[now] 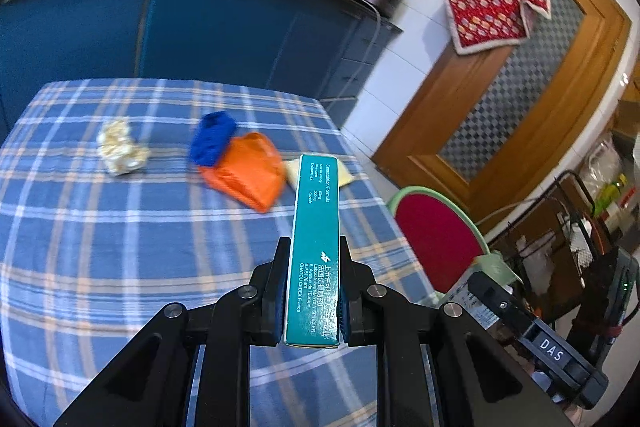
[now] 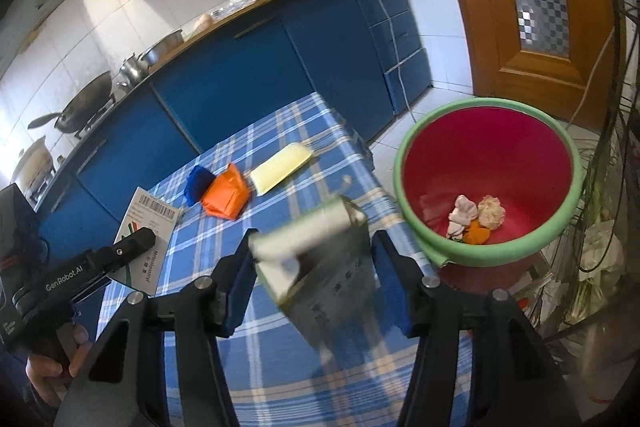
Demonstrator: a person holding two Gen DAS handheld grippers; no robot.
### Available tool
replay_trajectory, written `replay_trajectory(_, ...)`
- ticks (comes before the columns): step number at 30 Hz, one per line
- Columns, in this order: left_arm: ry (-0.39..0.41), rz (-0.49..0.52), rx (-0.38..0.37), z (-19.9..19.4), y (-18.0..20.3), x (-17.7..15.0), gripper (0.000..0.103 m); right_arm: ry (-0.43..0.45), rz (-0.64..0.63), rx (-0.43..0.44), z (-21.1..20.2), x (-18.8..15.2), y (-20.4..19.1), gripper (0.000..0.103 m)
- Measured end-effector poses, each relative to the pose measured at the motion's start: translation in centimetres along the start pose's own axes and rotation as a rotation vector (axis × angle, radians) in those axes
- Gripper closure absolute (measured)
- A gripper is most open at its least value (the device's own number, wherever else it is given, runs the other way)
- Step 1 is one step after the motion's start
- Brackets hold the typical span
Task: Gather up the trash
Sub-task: 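Lift both boxes and carry them toward the red bucket with both grippers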
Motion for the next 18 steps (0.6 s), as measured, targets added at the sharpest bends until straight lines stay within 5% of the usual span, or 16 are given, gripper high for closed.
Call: replay_trajectory(18, -0.077, 0.158, -0.058, 5.9, 8.5, 2.5, 0.084, 0.023, 0.114, -0.035, 1.0, 2.2, 6.2, 0.056)
Point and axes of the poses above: each gripper's, at about its wrist camera, not at the fingertips, and z roughly the way its jaws point, y to its right, x to its top, the point moved 1 cm from there along z, roughly the way its jaws point, and after that the axes turned 12 degrees about -y, right-handed, at the moved point
